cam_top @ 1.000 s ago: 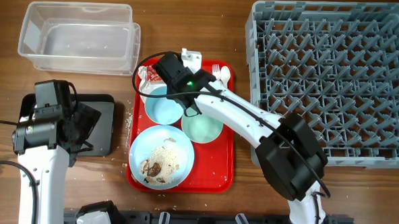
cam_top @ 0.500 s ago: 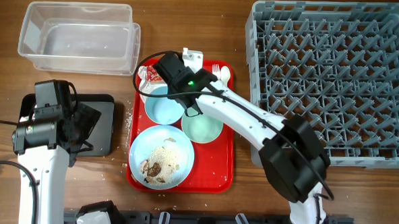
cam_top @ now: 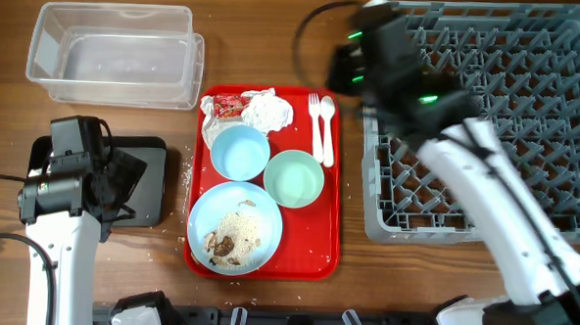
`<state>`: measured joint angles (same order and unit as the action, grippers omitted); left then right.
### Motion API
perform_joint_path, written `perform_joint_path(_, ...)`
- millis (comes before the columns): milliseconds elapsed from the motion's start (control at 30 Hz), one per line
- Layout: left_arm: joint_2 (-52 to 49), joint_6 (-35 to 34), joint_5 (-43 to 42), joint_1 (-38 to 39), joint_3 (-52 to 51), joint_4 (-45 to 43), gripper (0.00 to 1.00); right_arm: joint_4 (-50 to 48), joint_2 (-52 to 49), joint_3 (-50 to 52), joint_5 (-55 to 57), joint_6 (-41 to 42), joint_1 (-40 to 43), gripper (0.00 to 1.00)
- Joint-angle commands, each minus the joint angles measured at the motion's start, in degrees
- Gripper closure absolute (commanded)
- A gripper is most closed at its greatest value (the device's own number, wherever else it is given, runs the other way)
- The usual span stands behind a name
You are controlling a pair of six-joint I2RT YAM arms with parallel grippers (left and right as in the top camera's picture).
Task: Sort waste into correct bins and load items into the dishwasher rack
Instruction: 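Lift the yellow cup and carry it right over the grey rack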
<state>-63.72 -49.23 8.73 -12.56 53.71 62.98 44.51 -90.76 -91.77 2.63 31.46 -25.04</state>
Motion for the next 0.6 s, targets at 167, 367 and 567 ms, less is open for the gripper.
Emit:
perform_joint_path(167, 0.61, -0.76, 0.96, -0.09, -0.13, -0.15, 0.0, 0.92, -1.81, -0.46, -44.54, -17.64, 29.16, 0.96)
perform_joint_path(367, 0.61, -0.76, 0.98, -0.09, -0.13, -0.15, 0.0, -2.1, -10.97, -0.46, -62.51, -19.45, 39.93, 0.96)
perform_joint_path(567, 0.61, -0.74, 0.96, -0.09, -0.13, -0.15, 0.0, -2.43, -22.45, -0.46, -70.97, -16.52, 43.01, 0.96)
